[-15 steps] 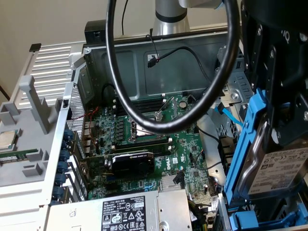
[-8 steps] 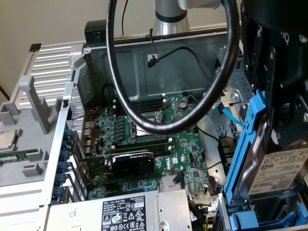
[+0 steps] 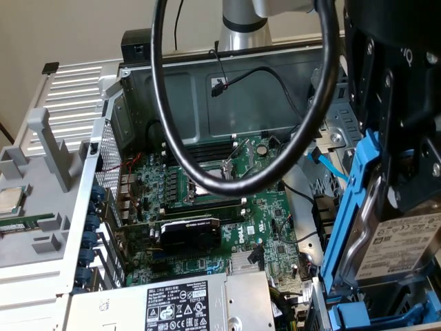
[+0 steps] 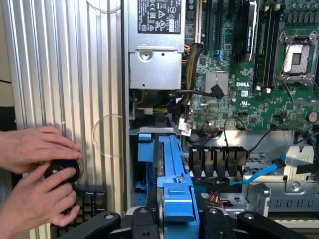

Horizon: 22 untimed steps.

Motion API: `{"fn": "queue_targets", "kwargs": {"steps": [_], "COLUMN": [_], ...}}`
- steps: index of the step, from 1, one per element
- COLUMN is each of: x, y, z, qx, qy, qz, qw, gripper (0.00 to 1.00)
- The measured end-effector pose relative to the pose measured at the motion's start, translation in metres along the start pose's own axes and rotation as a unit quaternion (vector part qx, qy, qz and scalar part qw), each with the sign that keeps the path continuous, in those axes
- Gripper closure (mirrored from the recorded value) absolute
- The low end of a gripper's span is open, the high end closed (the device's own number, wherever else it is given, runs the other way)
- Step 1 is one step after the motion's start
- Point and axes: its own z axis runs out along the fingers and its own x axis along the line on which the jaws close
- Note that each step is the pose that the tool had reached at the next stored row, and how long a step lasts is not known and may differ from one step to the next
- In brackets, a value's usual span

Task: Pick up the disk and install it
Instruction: 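Insert the disk into the insertion slot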

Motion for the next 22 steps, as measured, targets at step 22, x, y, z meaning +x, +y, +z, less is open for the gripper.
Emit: {"fn": "queue_targets", "kwargs": {"steps": [22], "x": [0.0001], "y": [0.0012], "z": [0.0047], "qx": [0.0], "qy": [0.0], "qz": [0.0], "qw": [1.0], "gripper": [0.63]}}
